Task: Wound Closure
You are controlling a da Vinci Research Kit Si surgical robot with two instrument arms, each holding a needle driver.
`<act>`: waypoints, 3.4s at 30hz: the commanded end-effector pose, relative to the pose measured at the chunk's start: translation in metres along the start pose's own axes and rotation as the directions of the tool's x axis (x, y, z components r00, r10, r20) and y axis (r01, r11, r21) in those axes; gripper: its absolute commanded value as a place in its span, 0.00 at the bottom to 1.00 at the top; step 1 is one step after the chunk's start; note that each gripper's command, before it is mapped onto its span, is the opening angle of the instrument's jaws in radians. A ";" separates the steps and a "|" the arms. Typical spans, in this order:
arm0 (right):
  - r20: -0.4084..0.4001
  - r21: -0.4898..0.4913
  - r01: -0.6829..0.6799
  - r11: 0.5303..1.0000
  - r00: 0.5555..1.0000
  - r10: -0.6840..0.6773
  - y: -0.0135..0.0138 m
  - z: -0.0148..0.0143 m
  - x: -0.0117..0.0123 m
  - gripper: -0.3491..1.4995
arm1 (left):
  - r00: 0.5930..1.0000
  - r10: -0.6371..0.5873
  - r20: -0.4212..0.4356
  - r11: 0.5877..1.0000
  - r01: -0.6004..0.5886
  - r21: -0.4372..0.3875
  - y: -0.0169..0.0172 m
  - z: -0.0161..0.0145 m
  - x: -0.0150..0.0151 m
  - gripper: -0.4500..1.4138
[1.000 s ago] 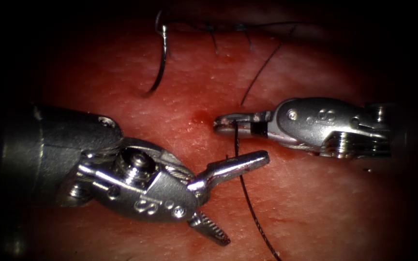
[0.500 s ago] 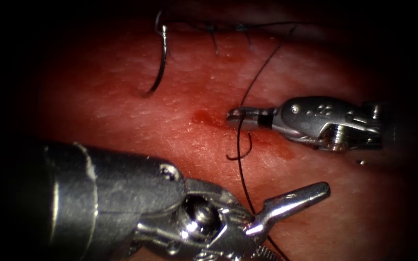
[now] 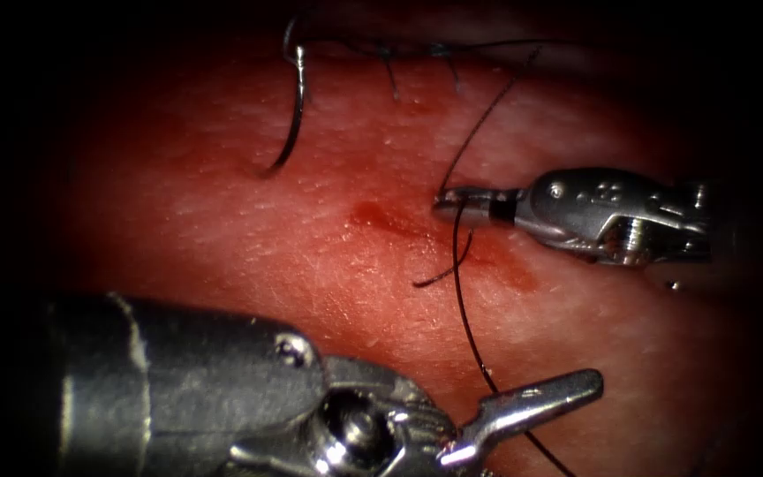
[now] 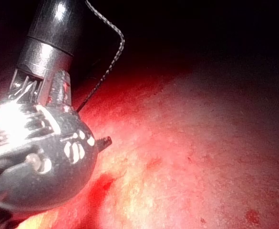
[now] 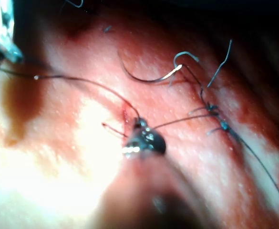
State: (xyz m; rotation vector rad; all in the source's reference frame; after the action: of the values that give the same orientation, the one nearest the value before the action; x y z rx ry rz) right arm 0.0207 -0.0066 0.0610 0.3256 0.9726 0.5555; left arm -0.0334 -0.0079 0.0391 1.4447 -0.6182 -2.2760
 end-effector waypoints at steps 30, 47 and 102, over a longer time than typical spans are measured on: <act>-0.178 0.309 0.032 0.951 0.984 0.024 -0.0033 -0.0026 0.0035 0.80 | 0.998 0.038 0.057 0.947 -0.018 -0.320 0.0039 -0.0104 -0.0131 0.00; -0.346 0.238 0.107 0.965 0.938 -0.018 0.0029 -0.0061 0.0026 0.53 | 0.991 0.091 0.098 0.945 -0.055 -0.322 0.0035 -0.0095 -0.0124 0.00; 0.005 0.043 0.181 0.983 0.983 -0.181 -0.0042 0.0051 0.0026 0.34 | 0.890 0.385 0.246 0.879 -0.271 -0.393 0.0032 -0.0011 -0.0124 0.00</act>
State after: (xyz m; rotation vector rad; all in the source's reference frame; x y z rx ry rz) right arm 0.0269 -0.0088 0.0596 0.2787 0.9941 0.3664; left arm -0.0263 -0.0041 0.0494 0.6987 -0.4818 -2.2026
